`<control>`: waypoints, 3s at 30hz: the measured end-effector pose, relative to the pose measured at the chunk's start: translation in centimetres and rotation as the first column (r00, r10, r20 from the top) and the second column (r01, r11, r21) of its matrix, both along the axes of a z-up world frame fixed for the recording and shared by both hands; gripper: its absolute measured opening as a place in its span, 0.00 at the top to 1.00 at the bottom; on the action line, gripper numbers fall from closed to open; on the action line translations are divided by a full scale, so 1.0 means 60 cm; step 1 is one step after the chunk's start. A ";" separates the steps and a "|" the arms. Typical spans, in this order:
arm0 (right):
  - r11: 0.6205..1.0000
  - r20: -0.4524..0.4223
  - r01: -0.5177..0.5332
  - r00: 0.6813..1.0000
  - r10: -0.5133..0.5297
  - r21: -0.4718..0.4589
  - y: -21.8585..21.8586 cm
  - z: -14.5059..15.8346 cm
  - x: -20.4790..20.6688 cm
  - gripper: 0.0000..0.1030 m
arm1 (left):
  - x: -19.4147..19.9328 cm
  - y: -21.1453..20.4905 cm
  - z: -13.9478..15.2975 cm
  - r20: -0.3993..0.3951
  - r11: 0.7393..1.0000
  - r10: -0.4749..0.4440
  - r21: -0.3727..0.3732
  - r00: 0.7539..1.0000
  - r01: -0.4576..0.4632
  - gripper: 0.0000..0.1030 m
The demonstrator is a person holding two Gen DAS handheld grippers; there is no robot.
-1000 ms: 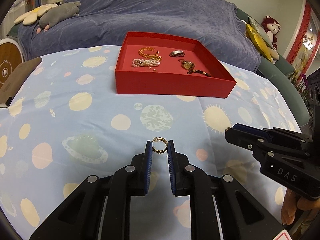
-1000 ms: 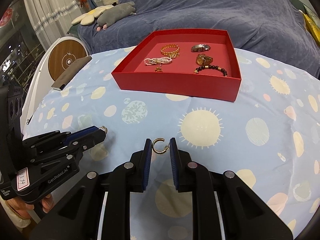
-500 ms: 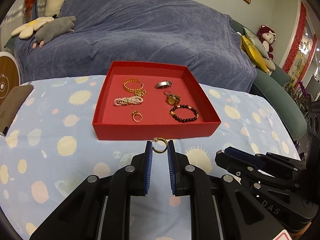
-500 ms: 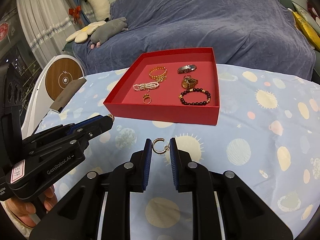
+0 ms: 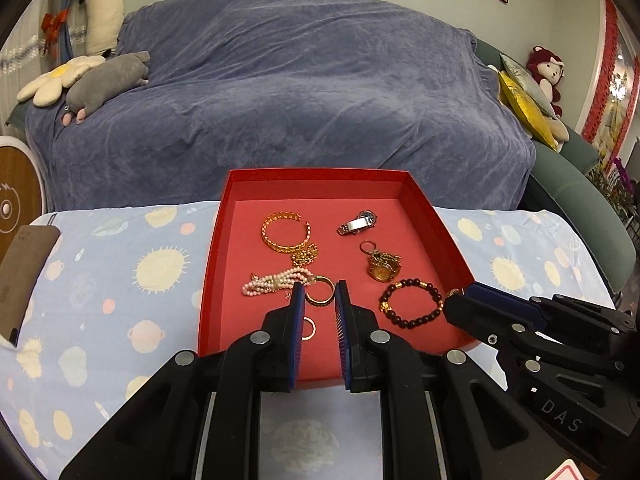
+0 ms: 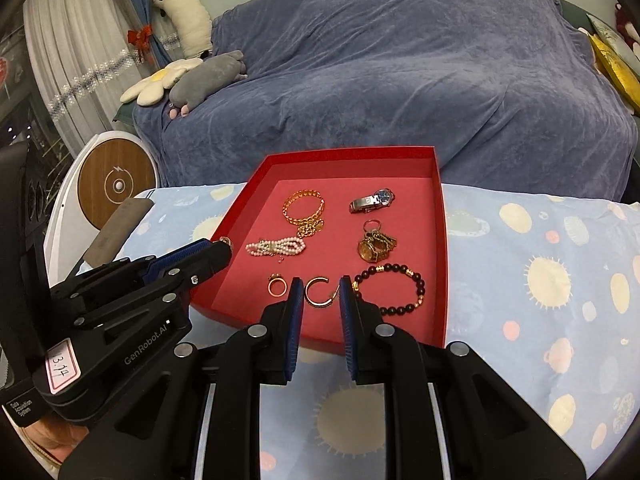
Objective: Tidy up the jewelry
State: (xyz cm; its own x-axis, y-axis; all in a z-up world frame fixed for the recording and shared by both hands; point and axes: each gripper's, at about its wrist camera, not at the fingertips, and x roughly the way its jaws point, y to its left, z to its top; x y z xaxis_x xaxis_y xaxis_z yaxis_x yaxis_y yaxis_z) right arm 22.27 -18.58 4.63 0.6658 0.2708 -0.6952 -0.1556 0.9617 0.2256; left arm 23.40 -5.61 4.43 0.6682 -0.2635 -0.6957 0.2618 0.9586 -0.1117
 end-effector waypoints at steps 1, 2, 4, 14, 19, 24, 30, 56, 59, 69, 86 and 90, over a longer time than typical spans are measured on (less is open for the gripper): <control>1.000 -0.007 0.002 1.000 -0.002 0.003 0.003 -0.004 0.009 0.83 | 0.010 0.001 -0.005 -0.004 1.000 0.005 0.002 1.000 -0.005 0.87; 1.000 -0.015 0.004 1.000 -0.004 0.008 0.005 -0.010 0.018 0.83 | 0.018 0.001 -0.010 -0.009 1.000 0.008 0.004 1.000 -0.008 0.87; 1.000 -0.032 0.008 0.999 -0.007 0.017 0.008 -0.022 0.037 0.83 | 0.033 0.001 -0.020 -0.017 1.000 0.013 0.008 1.000 -0.013 0.87; 1.000 -0.071 0.009 0.997 -0.010 -0.015 0.032 -0.076 0.092 0.83 | 0.082 0.003 -0.077 -0.058 1.000 0.023 0.021 0.998 -0.021 0.87; 1.000 -0.082 0.007 0.997 -0.010 -0.028 0.036 -0.094 0.109 0.83 | 0.094 0.004 -0.093 -0.067 0.999 0.030 0.019 0.997 -0.029 0.87; 0.999 -0.086 0.001 0.996 -0.004 -0.041 0.040 -0.104 0.115 0.82 | 0.099 0.007 -0.106 -0.080 0.999 0.043 0.029 0.996 -0.040 0.87; 0.998 -0.072 0.015 0.997 -0.019 -0.056 0.040 -0.095 0.104 0.82 | 0.092 0.000 -0.100 -0.069 0.998 0.047 0.044 0.997 -0.044 0.84; 0.996 -0.005 0.091 0.996 -0.091 -0.014 -0.043 0.000 -0.147 0.56 | -0.121 0.011 -0.012 -0.036 0.995 0.073 0.070 0.997 -0.070 0.53; 0.996 -0.011 0.076 0.997 -0.077 -0.055 -0.031 -0.010 -0.143 0.56 | -0.123 0.010 -0.024 -0.062 0.994 0.073 0.081 0.995 -0.068 0.48; 0.997 -0.016 0.067 0.998 -0.068 -0.050 -0.019 -0.013 -0.120 0.44 | -0.103 0.015 -0.022 -0.059 0.993 0.096 0.069 0.994 -0.092 0.44; 0.995 -0.028 0.068 0.997 -0.070 -0.069 -0.012 -0.024 -0.106 0.37 | -0.090 0.024 -0.024 -0.062 0.992 0.107 0.068 0.992 -0.103 0.38; 0.995 -0.029 0.068 0.997 -0.070 -0.070 -0.012 -0.024 -0.108 0.36 | -0.092 0.022 -0.026 -0.063 0.992 0.105 0.076 0.992 -0.100 0.37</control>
